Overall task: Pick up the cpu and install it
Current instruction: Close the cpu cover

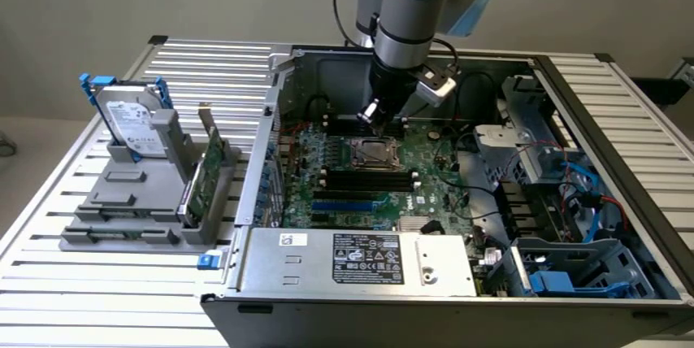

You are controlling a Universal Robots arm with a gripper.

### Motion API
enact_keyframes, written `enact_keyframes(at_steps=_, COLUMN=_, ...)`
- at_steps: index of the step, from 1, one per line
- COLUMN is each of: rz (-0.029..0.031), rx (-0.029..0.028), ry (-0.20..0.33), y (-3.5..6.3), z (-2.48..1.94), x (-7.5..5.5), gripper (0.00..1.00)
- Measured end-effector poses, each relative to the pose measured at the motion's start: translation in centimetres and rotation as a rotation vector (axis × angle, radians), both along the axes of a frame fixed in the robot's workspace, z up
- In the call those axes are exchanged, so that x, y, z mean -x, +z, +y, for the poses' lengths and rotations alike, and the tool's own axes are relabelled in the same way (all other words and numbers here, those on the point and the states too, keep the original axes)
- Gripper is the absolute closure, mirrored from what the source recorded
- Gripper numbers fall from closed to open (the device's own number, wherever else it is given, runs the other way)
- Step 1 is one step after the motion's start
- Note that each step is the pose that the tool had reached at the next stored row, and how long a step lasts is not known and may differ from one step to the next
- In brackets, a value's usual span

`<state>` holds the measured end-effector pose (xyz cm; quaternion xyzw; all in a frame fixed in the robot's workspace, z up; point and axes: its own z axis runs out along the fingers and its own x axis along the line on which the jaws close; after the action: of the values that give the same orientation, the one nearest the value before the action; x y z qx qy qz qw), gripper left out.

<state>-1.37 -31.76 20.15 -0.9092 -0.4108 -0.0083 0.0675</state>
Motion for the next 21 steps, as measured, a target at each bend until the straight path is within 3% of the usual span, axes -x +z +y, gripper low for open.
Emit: enact_keyframes(at_steps=21, rz=0.0024, rx=0.0013, ry=0.001, y=0.00, z=0.84, x=0.01, gripper=0.89)
